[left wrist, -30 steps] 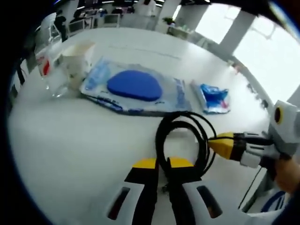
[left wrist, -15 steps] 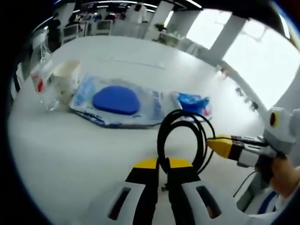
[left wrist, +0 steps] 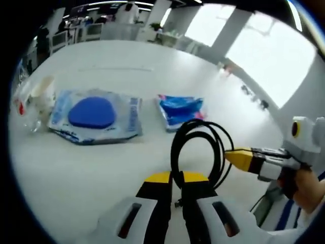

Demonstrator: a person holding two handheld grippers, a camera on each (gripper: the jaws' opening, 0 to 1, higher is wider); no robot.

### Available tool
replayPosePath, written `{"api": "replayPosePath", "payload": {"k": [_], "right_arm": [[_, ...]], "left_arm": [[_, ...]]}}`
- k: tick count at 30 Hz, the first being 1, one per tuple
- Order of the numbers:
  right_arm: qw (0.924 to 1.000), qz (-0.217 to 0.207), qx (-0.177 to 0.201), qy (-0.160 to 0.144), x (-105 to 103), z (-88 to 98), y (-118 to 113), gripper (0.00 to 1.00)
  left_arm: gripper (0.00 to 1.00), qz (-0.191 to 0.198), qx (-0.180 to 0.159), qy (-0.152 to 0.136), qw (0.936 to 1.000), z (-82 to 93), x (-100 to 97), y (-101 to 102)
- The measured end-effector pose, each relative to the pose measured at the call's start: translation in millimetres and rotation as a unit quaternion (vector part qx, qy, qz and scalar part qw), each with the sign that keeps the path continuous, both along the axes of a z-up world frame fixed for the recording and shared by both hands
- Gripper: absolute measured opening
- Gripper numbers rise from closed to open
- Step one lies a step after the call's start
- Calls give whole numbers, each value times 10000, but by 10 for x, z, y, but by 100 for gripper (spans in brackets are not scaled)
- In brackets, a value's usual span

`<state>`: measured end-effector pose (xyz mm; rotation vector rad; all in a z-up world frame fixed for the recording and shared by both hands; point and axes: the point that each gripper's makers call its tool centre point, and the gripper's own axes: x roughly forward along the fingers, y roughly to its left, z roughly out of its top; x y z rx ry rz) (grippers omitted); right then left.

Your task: Arrange the tabletop items into an orderly group along one side of the table until the central work area is clear of visible clutter.

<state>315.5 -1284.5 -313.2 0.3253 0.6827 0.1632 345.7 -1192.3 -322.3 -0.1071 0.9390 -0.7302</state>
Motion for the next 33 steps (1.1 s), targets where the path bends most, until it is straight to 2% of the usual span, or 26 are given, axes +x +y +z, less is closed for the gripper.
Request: {"api": "replayPosePath", "payload": {"k": [9,16,20,23,33], "right_arm": [[9996,-264,33,55,-78,-50,-230,0],[9989,-429,178,94,-113,-118,-338,0],[9986,-454,232,148,-112,-168,-365,0],[9979,-509,268,303,-115,-234,-388,0],[9974,-501,315,404,-87,-359,-401,0]], "left_arm": [[1,-344,114,-80,9993,-39,-65,-251],[2,-506,228,-117,9984,-87,-66,-365],[1,-527,287,-79,9982,-132,-56,-393],[2,-555,348,-23,9979,-182,-55,-423],[2,-509,477,47,9975,-294,-12,-435]]}}
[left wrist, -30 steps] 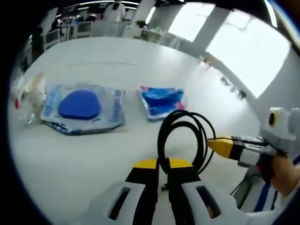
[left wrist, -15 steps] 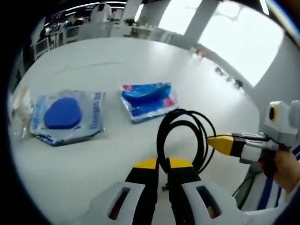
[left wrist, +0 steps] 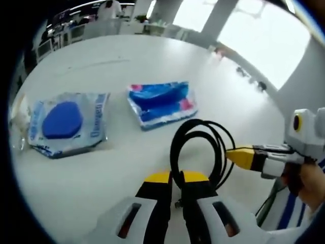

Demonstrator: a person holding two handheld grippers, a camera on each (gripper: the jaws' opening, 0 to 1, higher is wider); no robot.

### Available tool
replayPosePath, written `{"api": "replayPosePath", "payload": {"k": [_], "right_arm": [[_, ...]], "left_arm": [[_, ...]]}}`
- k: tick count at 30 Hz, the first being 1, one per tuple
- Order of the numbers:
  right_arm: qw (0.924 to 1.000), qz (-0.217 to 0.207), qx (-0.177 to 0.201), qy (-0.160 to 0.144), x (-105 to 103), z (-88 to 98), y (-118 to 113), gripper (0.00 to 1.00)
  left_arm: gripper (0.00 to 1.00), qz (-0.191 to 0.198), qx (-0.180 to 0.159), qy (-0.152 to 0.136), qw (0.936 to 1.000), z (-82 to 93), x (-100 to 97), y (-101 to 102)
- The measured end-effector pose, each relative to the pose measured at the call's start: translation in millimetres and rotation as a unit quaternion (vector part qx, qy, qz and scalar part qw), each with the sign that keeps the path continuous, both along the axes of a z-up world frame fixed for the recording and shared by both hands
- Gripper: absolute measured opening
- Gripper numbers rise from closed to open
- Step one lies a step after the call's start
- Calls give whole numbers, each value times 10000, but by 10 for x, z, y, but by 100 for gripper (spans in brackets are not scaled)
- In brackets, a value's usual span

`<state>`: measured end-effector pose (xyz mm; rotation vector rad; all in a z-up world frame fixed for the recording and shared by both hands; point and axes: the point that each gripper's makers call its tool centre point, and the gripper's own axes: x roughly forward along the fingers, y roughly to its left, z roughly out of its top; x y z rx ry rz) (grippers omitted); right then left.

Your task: Arrange the tabletop items into an orderly group along one side of the table until the central work area is clear of visible clutter.

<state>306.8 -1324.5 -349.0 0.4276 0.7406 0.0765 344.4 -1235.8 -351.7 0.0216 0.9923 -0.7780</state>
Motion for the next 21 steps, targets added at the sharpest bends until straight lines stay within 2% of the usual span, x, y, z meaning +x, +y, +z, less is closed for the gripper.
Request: {"api": "replayPosePath", "payload": {"k": [8,21], "right_arm": [[9999,-2,68,77,30,-91,-28,0],[9998,82,-23,193,18,-210,-37,1]], "left_arm": [[2,9,15,85,10000,-63,28,-24],[2,18,46,129,9999,-143,63,-34]]}}
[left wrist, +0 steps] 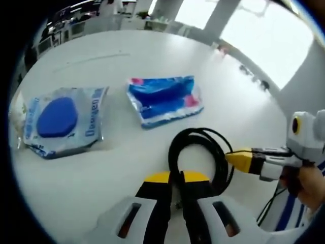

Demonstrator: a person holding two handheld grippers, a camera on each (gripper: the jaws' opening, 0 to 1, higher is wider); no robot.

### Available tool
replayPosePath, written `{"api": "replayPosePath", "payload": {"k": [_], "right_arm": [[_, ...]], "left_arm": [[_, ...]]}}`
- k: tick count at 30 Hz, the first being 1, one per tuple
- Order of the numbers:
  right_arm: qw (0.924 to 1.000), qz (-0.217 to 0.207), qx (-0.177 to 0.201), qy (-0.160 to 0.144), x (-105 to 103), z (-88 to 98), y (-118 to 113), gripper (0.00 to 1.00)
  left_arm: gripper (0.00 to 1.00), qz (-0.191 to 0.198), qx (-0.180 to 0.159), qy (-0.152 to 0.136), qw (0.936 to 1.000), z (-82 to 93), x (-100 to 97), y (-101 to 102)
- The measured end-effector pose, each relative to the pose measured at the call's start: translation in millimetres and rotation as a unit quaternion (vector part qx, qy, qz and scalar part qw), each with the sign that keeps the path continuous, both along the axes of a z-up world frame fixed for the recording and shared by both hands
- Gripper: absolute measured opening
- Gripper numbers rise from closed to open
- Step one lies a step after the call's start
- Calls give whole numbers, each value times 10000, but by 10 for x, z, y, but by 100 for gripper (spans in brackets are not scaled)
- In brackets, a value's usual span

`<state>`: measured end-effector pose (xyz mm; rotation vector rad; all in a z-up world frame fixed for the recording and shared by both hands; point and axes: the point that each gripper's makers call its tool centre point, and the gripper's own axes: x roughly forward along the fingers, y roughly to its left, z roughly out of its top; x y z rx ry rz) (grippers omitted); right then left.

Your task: Arrange the tabletop items into an orderly group along one side of the table until the central work area is clear of visible clutter.

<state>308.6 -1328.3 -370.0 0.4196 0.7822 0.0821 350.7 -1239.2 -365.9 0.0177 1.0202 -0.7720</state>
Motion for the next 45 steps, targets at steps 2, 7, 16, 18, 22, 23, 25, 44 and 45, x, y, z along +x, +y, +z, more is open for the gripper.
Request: {"api": "replayPosePath", "payload": {"k": [2,7,16,18,22,23,25,44,45], "right_arm": [[10000,0,-8,-17,2,1,1,1],[10000,20,-20,-24,9,-3,5,1],[9995,169,-282,15,-9,6,-9,2],[9992,189,-354,-78,-10,35,-18,4],[9977,121,-503,-432,15,153,-75,15],[9974,100,-513,-495,24,172,-86,21],[9970,40,-500,-583,34,211,-107,32],[9979,73,-281,-583,8,377,20,60],[9978,100,-286,-585,12,378,35,60]], "left_arm": [[2,3,-15,-1,10000,-5,4,0],[2,44,-70,20,10000,-9,10,3],[3,158,-410,73,9990,29,19,-40],[11,287,-755,19,9967,113,57,-69],[26,325,-876,-402,9948,261,170,-34],[35,355,-946,-555,9933,307,213,-38],[52,426,-998,-786,9910,382,268,-26],[89,857,-849,-1121,9864,545,304,413],[89,881,-842,-1134,9860,552,303,449]]}}
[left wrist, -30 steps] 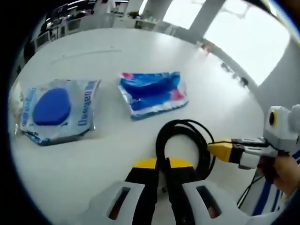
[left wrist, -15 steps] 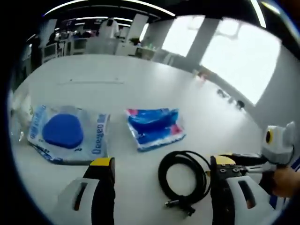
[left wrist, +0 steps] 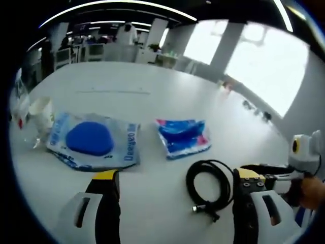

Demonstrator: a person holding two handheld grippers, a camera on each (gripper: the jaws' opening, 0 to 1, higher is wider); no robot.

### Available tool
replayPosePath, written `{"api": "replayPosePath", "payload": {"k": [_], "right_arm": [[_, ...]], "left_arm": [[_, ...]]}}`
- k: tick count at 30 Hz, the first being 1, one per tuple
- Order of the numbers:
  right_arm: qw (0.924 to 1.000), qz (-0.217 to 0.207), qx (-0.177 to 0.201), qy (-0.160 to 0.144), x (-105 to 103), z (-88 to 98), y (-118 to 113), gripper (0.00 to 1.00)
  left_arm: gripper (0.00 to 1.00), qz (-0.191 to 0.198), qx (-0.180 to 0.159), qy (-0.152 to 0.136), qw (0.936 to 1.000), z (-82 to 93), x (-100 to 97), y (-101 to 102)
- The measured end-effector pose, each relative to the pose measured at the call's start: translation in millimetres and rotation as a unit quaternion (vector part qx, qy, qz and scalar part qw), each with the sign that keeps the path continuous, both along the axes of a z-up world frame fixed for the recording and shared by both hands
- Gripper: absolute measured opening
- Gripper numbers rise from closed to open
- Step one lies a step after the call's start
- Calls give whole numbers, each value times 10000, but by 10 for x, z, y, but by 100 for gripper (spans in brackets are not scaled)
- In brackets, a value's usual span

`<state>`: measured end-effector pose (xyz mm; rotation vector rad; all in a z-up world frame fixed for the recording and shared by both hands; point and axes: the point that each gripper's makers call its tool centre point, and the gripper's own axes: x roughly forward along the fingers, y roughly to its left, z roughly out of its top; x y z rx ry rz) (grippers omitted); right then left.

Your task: Arrange the tabletop items into an orderly group along one side of the table until the central work area is clear of visible clutter.

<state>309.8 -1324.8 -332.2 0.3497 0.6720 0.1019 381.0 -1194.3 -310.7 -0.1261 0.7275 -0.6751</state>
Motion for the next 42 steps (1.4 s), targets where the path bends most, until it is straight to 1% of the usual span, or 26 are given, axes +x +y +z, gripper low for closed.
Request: {"api": "replayPosePath", "payload": {"k": [7,12,14,18,23,28,29,33,37,42], "right_arm": [[9997,238,-37,54,4,3,164,59],[9994,321,-50,92,-12,18,238,59],[9993,333,-85,118,-26,20,235,59],[9992,324,-155,166,-50,27,209,59],[9991,299,-212,190,-92,53,228,58],[9987,317,-296,248,-188,58,251,58],[9988,310,-299,249,-194,60,249,58],[9990,225,-287,275,-220,62,246,57],[9992,197,-302,199,-208,129,280,57],[9993,168,-299,133,-205,180,324,57]], "left_arm": [[86,209,-3,75,9998,-6,3,227],[85,257,1,26,9997,17,19,363],[85,345,-33,18,9994,34,41,449],[85,500,0,14,9987,37,80,660],[84,659,-1,23,9978,28,102,916],[83,900,63,60,9959,-19,138,1285],[83,968,63,61,9953,-15,143,1370],[83,1091,20,11,9940,35,140,1589],[83,1116,138,-23,9937,30,140,1809],[83,1135,173,-76,9934,53,138,1986]]}}
